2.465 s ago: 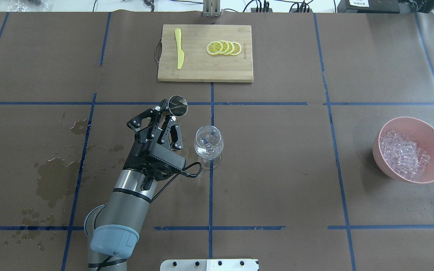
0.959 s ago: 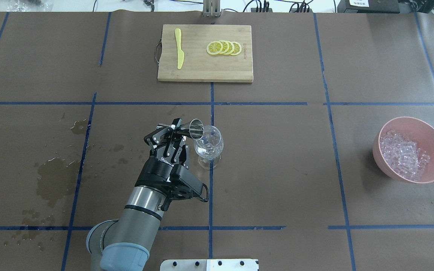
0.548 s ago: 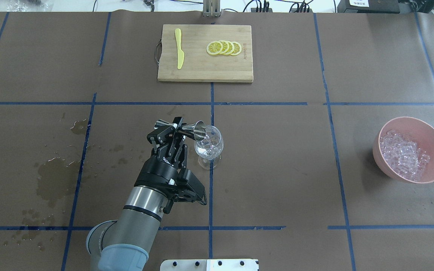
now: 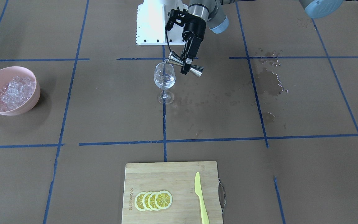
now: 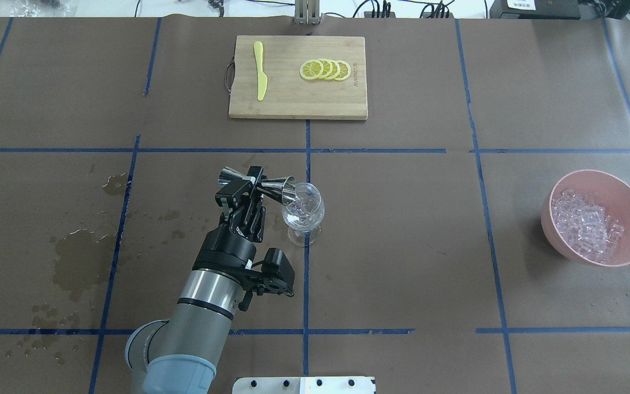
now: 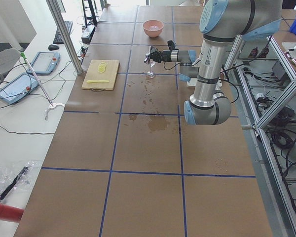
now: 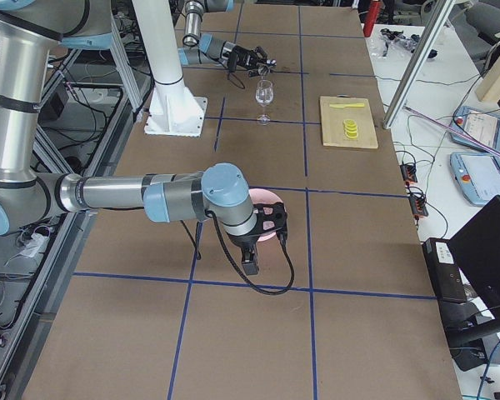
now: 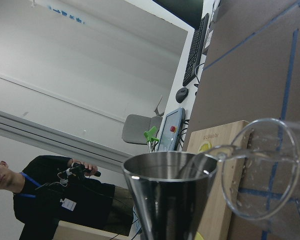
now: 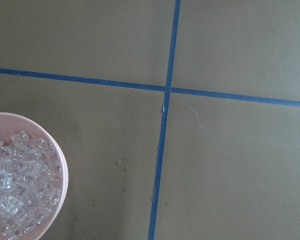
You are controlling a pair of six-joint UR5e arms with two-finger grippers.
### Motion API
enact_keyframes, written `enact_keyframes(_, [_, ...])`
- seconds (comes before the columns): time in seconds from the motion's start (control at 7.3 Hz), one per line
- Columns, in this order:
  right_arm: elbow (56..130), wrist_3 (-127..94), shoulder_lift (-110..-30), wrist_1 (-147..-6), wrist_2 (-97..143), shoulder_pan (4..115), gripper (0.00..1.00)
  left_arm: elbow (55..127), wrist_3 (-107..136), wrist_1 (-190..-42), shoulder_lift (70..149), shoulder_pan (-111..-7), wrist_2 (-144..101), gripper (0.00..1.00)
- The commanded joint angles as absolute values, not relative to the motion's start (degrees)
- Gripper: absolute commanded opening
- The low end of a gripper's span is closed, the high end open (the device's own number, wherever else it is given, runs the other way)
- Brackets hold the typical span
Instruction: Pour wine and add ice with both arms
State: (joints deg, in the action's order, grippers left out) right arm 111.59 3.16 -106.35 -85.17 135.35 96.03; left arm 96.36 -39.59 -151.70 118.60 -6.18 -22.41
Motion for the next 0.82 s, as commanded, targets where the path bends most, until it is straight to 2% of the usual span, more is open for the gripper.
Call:
enact_keyframes(0.0, [111.5, 3.2, -106.3, -85.2, 135.4, 96.1, 1.0, 96.6, -46.9, -151.8, 118.7, -6.2, -21.1, 0.0])
enact_keyframes(0.68, [111.4, 3.2, -106.4, -85.2, 135.4, 96.1, 1.0, 97.6, -63.6, -151.8, 119.3, -6.1, -20.8, 0.0])
